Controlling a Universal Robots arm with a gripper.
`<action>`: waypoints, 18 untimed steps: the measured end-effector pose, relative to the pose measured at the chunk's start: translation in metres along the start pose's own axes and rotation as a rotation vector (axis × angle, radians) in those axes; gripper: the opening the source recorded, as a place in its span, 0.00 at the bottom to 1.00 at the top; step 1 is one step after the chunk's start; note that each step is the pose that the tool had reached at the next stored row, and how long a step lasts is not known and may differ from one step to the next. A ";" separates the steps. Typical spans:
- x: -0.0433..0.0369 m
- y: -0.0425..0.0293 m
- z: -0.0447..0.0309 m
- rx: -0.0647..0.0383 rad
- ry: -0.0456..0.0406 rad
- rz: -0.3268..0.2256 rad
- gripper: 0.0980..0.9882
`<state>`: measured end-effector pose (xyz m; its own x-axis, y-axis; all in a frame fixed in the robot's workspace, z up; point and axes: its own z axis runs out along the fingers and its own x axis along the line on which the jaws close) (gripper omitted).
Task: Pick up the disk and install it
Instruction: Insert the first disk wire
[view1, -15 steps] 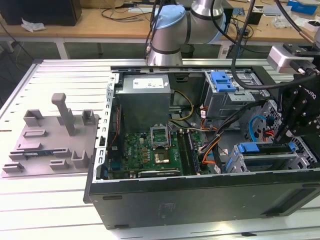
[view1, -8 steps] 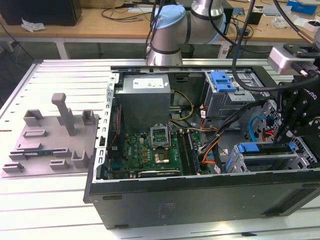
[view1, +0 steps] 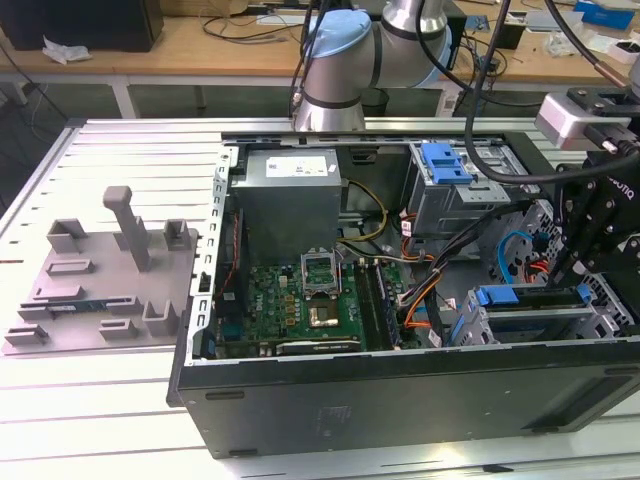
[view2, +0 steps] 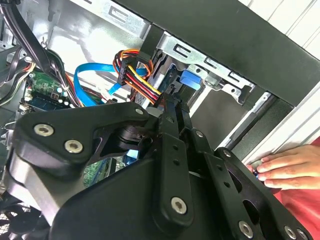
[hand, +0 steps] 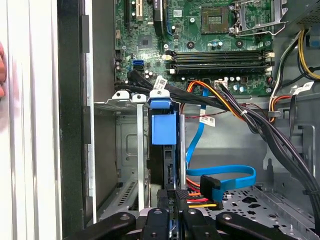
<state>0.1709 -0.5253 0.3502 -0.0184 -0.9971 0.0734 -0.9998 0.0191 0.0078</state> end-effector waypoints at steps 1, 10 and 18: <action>0.0000 0.0000 0.0001 0.000 -0.0005 0.000 0.08; -0.0004 0.0015 0.0005 0.005 -0.0070 0.000 0.08; -0.0003 0.0022 0.0011 0.011 -0.0114 0.001 0.08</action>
<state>0.1687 -0.5250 0.3491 -0.0192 -0.9979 0.0621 -0.9998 0.0190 -0.0036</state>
